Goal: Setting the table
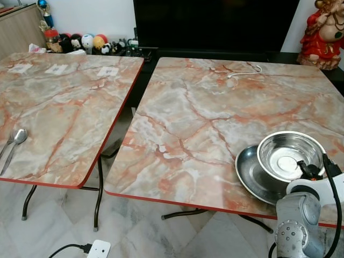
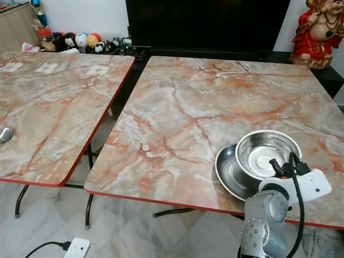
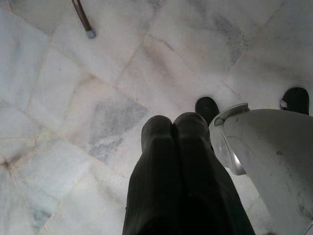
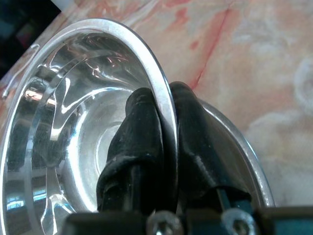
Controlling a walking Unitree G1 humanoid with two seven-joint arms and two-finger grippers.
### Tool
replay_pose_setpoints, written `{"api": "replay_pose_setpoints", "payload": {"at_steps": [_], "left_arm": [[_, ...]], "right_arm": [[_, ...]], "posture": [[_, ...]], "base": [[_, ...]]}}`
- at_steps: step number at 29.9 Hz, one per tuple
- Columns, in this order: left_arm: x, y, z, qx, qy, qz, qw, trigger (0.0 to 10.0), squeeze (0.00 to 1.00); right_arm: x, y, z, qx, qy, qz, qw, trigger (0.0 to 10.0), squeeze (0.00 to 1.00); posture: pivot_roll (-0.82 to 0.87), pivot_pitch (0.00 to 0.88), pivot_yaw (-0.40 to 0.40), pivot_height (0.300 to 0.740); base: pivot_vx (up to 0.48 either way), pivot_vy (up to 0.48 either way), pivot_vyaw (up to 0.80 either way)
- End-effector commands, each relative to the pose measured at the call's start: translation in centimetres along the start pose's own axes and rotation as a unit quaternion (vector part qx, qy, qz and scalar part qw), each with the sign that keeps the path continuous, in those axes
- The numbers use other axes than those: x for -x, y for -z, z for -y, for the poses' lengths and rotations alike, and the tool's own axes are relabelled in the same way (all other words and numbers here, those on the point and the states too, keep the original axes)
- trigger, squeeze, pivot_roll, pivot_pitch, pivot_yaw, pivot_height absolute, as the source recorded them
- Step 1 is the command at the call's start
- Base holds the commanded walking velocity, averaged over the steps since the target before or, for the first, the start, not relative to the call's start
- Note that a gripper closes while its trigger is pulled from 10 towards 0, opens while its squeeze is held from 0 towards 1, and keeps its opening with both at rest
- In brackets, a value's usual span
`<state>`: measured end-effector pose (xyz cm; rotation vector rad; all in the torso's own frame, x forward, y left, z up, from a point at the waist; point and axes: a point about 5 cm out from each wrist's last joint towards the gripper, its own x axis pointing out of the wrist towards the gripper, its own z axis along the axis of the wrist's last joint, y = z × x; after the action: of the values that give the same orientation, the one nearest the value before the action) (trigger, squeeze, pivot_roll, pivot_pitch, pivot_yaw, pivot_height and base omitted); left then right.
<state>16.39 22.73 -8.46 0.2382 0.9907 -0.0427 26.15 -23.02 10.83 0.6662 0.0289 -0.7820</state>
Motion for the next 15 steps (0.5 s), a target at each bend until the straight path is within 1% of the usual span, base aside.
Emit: {"api": "replay_pose_setpoints", "payload": {"at_steps": [1,4,12,15], "left_arm": [[0.05,0.2,-0.12,-0.002,0.001,-0.004,1.0,10.0,0.0],[0.05,0.19,-0.12,-0.002,0.001,-0.004,1.0,10.0,0.0],[0.05,0.18,-0.14,-0.001,0.001,-0.004,1.0,10.0,0.0],[0.04,0.17,-0.17,-0.001,0.0,-0.004,1.0,10.0,0.0]], "right_arm": [[2.06,2.52,0.65,0.0,0.015,-0.053,0.998,10.0,0.0],[2.3,2.82,0.78,0.007,0.024,-0.069,0.997,10.0,0.0],[2.6,3.29,0.86,0.009,0.029,-0.09,0.995,10.0,0.0],[2.77,3.4,0.98,0.017,0.034,-0.101,0.994,10.0,0.0]], "posture": [[0.04,0.0,-0.021,0.74],[0.04,0.0,-0.023,0.74],[0.04,0.0,-0.023,0.74],[0.04,0.0,-0.023,0.74]], "base": [[0.0,0.0,0.0],[0.0,0.0,0.0],[0.0,0.0,0.0],[0.0,0.0,0.0]]}}
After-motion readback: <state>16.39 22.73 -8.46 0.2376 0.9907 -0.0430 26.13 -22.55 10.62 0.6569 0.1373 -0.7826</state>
